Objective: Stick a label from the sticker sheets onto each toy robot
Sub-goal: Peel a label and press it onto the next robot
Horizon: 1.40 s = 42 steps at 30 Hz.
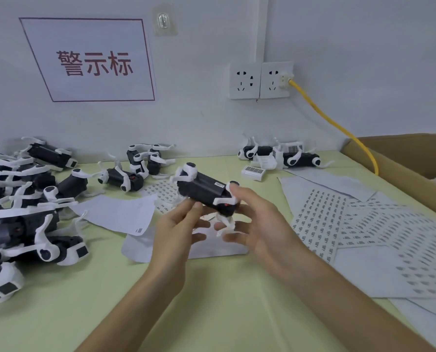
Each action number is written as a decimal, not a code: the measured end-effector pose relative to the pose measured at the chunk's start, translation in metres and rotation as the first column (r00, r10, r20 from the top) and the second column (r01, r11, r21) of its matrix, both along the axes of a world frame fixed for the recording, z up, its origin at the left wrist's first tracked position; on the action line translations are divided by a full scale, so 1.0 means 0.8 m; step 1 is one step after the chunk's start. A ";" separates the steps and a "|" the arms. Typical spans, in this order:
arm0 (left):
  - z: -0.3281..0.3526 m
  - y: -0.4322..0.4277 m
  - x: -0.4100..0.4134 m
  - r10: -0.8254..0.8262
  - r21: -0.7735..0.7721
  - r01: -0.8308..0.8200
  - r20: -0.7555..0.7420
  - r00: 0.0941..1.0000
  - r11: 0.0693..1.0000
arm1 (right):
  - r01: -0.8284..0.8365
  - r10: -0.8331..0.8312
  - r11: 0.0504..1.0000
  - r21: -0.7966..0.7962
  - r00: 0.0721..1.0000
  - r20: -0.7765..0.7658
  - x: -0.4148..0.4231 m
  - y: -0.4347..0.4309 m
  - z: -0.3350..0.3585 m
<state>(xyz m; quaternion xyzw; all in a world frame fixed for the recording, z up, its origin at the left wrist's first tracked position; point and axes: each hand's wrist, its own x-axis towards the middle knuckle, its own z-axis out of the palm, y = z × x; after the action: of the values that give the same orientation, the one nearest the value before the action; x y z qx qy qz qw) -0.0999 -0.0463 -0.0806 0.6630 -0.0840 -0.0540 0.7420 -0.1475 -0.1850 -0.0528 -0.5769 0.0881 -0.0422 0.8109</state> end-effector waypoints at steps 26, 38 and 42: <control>-0.017 0.003 0.007 -0.336 0.692 -0.102 0.468 0.817 0.715 | 0.502 -0.492 0.850 0.159 0.865 -0.102 0.021 -0.167 -0.008; 0.009 0.086 0.079 0.128 0.676 -0.585 0.599 0.791 0.448 | 0.128 0.077 0.354 -0.927 0.983 0.165 0.033 -0.053 -0.060; 0.003 0.100 0.107 0.252 0.695 -0.547 0.488 0.836 0.466 | 0.064 0.114 0.266 -0.962 0.989 0.097 0.033 -0.043 -0.068</control>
<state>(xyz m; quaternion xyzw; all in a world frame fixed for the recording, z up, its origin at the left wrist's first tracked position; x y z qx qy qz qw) -0.0140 0.0340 -0.0783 0.9266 -0.0075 0.1987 0.3193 -0.1211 -0.2197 -0.1070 -0.9465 -0.0244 -0.1165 0.3001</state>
